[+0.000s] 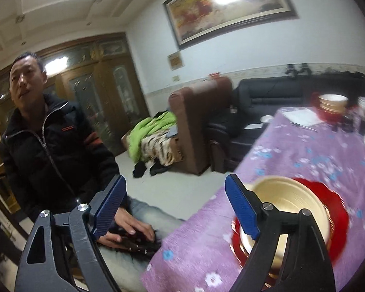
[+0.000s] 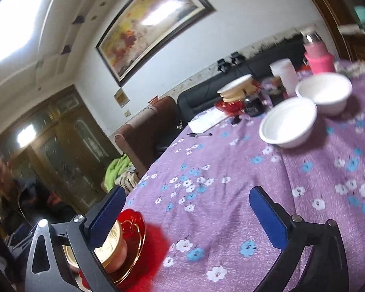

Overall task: Organize plates and bowls
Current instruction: 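Move both grippers from the stack toward the white foam bowl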

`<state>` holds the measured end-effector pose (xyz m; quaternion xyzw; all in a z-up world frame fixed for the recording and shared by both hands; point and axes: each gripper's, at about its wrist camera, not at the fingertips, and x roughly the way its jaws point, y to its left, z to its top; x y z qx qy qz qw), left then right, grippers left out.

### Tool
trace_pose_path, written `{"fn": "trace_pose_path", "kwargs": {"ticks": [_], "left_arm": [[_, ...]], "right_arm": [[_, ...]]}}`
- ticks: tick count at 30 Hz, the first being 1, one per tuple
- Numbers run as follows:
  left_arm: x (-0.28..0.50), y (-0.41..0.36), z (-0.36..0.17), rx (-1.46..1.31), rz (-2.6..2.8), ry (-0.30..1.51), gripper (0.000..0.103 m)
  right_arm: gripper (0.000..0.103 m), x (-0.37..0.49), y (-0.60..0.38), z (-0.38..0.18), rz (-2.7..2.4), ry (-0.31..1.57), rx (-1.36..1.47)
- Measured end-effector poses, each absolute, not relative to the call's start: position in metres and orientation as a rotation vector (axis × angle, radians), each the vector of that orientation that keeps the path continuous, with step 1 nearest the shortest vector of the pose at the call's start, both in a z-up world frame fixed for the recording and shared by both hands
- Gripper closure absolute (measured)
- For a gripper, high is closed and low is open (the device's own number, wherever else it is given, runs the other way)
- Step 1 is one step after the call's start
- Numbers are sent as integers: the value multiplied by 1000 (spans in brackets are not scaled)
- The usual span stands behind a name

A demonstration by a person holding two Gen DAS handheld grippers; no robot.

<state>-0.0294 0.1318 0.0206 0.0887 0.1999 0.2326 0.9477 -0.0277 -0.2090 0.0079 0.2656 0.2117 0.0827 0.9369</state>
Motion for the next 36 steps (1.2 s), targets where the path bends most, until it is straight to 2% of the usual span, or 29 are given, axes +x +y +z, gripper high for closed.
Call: {"fn": "trace_pose_path", "kwargs": {"ticks": [5,19,25,30,36], "left_arm": [[1,141,0,225,559,484,18],[-3,128,-46,282,549,642,18],[-31,128,-5,187,515,543,18],[-55,90,49,66,259,448,18],[-40,17,74,-50,-80,502,18]], "right_arm": [[1,-22,-212,-1,196,480,581],[1,-20,-207,-6,196,527,546],[1,-18,-216,-9,206,551,603],[1,-15,-220,-12,215,582,649],[1,-19,-232,1,165,580,563]]}}
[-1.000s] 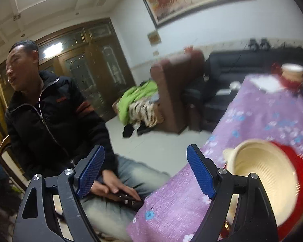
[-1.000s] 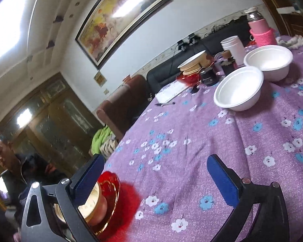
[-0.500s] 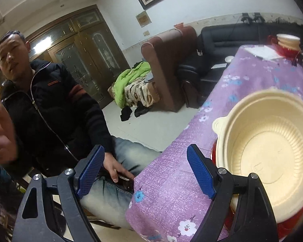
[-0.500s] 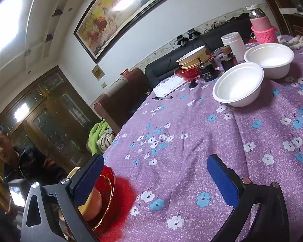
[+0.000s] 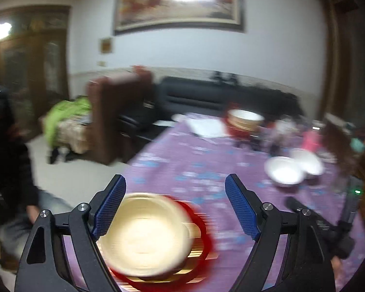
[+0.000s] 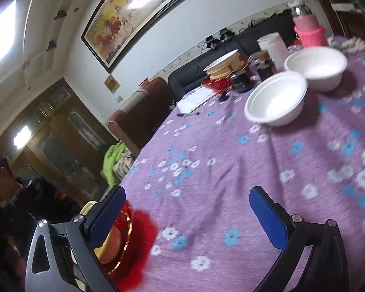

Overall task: Organize plates and bowls
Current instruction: 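Move both grippers from the stack toward the white foam bowl, then close both grippers on the rim of the white foam bowl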

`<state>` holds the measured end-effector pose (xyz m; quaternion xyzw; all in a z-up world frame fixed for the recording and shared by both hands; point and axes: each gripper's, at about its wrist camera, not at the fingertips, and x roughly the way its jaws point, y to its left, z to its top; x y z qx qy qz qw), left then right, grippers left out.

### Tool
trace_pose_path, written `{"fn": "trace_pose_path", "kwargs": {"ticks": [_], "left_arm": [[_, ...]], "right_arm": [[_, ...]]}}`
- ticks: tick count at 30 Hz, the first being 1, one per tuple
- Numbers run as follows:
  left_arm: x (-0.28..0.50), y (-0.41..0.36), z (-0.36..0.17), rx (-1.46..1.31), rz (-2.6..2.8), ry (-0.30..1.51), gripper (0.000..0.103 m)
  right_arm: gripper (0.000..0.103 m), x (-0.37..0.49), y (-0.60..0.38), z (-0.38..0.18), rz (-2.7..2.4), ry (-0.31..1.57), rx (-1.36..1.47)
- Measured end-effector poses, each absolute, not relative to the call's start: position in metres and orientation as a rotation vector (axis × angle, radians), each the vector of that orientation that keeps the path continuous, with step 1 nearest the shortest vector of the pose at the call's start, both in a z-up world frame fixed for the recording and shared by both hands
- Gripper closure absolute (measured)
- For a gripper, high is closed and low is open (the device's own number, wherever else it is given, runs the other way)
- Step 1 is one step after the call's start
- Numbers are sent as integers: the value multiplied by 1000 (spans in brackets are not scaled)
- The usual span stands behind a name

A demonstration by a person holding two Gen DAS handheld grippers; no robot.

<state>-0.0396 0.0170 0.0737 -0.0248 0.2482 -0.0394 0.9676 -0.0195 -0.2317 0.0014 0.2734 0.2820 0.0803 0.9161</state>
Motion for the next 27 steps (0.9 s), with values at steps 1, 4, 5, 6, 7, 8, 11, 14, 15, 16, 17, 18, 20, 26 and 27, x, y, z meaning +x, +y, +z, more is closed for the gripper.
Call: {"fn": "trace_pose_path", "kwargs": {"ticks": [1,4,5,6,7,8,11,14,15,16,17,18,20,26,27], "left_arm": [[-28,-1,74,-61,-126,543,18],[3,-33,71,-117,-206,657,19],[20,-49,68,-145,-219,718,19],[30,-61,65,-161,-221,751,19],[42,-74,63,-173,-221,775,19],[51,-84,60,-177,-208,790,19],[87,-123,44,-163,-163,854,19],[120,-148,23,-147,-124,895,19],[128,-153,18,-148,-127,904,19],[136,-158,14,-150,-131,917,19],[143,-162,10,-157,-137,928,19],[149,-166,6,-166,-149,931,19],[163,-175,-1,-180,-173,936,19],[195,-192,-30,-268,-239,1017,19],[198,-193,-32,-277,-245,1016,19]], "right_arm": [[1,-18,-239,6,153,577,553],[0,-11,-272,25,103,556,527],[0,-5,-292,34,77,545,528],[0,0,-304,40,60,545,532],[0,7,-318,46,47,555,540],[0,19,-335,54,29,597,551],[1,45,-370,59,29,709,653],[4,66,-391,47,0,785,767],[7,75,-396,38,0,814,802],[12,81,-398,31,-3,842,820],[15,88,-400,21,-7,876,840],[21,96,-404,8,0,917,876],[26,101,-407,-6,0,952,910],[25,103,-419,-18,-30,870,971],[25,104,-419,-20,-37,853,962]]}}
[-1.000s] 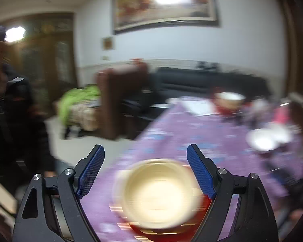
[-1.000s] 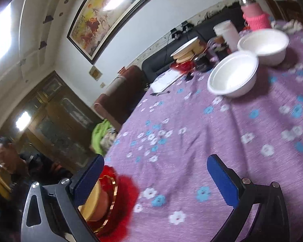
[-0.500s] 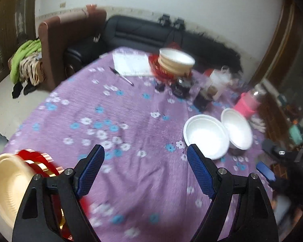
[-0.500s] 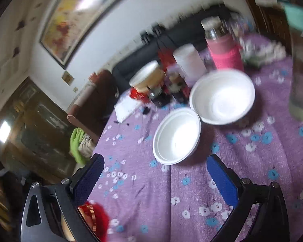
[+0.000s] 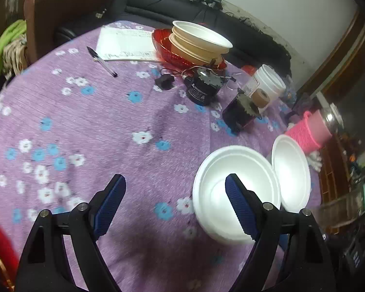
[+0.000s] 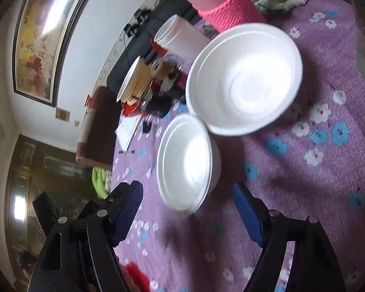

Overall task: Organize plates and bowls
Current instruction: 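Close both grippers on the rim of the white foam bowl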

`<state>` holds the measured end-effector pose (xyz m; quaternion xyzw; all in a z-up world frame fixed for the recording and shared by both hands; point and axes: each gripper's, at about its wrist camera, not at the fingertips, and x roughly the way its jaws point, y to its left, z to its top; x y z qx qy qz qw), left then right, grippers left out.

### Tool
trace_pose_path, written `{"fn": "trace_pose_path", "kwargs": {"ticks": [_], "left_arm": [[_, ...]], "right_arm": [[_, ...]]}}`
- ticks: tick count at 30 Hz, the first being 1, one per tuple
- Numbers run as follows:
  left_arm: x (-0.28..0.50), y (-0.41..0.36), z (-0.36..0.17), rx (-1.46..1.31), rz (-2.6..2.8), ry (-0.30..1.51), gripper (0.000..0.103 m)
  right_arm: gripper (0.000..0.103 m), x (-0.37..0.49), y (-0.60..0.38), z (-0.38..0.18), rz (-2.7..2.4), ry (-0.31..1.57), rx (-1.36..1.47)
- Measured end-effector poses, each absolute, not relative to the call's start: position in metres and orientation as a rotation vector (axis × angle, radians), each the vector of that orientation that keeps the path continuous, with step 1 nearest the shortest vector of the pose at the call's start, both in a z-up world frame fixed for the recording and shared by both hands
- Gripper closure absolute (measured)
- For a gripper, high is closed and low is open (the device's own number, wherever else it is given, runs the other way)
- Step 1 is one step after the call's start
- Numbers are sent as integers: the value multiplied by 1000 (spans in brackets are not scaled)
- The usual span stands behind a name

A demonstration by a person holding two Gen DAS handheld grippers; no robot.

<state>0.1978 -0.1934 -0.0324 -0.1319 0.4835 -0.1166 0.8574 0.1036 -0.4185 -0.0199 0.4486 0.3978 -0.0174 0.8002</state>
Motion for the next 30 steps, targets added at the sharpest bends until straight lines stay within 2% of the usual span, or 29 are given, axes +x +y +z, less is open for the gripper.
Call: {"fn": "trace_pose_path", "kwargs": {"ticks": [5,23,30], "left_arm": [[210,-201,-39,-213,-224,1043,19],[224,-203,-68,-363,-398,1120,19],[221,-214,-74,-328,-408,1120,20]], "right_arm": [[26,109,-415,-21,-73,817,930],[26,120,-404,-44,-133,797,894],[26,117,-406,-46,-141,779,907]]}}
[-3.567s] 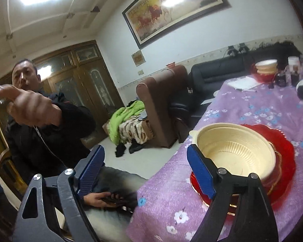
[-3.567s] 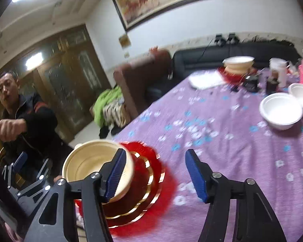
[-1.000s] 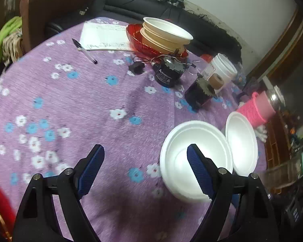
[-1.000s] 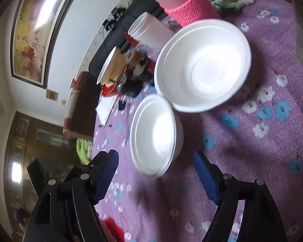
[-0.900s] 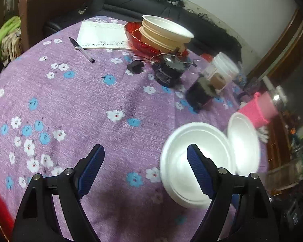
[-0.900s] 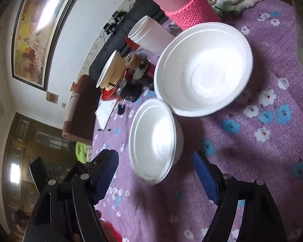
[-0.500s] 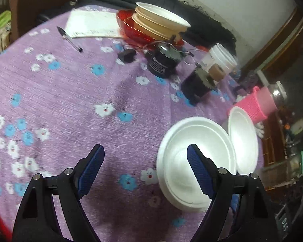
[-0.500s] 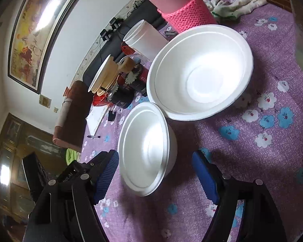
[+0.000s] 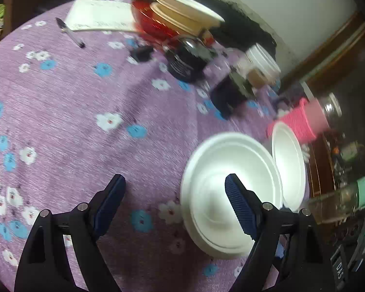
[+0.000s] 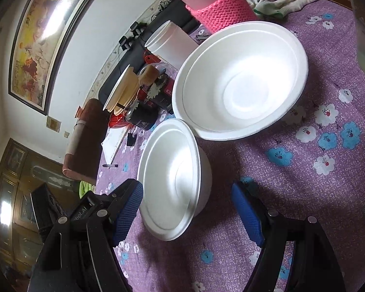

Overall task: Organize plates and bowls
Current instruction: 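Close both grippers on the rim of the white foam bowl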

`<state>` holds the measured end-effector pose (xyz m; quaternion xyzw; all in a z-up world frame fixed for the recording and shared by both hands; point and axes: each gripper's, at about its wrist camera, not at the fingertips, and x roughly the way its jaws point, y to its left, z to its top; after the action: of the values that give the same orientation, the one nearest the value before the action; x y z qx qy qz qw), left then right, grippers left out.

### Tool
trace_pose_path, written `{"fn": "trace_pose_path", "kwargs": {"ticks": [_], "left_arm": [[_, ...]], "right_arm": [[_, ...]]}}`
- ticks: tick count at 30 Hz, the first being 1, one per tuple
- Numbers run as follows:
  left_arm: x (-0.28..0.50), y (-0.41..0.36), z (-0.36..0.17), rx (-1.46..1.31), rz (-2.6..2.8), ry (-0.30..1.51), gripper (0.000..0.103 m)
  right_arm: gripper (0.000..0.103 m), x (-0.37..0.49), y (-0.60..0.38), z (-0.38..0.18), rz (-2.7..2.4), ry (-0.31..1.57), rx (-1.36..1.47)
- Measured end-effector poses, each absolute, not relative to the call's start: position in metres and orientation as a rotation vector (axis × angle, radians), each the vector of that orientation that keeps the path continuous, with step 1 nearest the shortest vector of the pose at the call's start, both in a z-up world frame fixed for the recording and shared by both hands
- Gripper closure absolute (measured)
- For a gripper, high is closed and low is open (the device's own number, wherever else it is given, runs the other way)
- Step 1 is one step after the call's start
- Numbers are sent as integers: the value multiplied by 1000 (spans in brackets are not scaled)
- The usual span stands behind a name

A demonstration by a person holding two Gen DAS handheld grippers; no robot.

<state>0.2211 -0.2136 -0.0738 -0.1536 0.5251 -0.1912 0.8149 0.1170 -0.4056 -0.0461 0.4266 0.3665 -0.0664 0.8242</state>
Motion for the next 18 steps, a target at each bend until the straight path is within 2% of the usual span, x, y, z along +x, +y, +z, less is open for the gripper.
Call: {"fn": "trace_pose_path", "kwargs": {"ticks": [3,6,9,12,13,18], "left_arm": [[219,-219,-76,-303,-414,1126,27],[217,-220,-76,-309,-430,1125,46],[217,-221,-79,-319,-442,1134,56],[217,-224,-84,-328,-465,1156,74],[216,-226,-85,-328,-469,1161,77],[214,-229,-86,-320,-472,1158,77]], "right_arm": [[24,116,-406,-48,-142,777,918],[24,115,-408,-48,-146,770,924],[24,115,-408,-48,-147,767,922],[24,115,-407,-50,-144,772,927],[24,116,-407,-50,-143,773,928],[24,117,-405,-52,-151,776,919]]}}
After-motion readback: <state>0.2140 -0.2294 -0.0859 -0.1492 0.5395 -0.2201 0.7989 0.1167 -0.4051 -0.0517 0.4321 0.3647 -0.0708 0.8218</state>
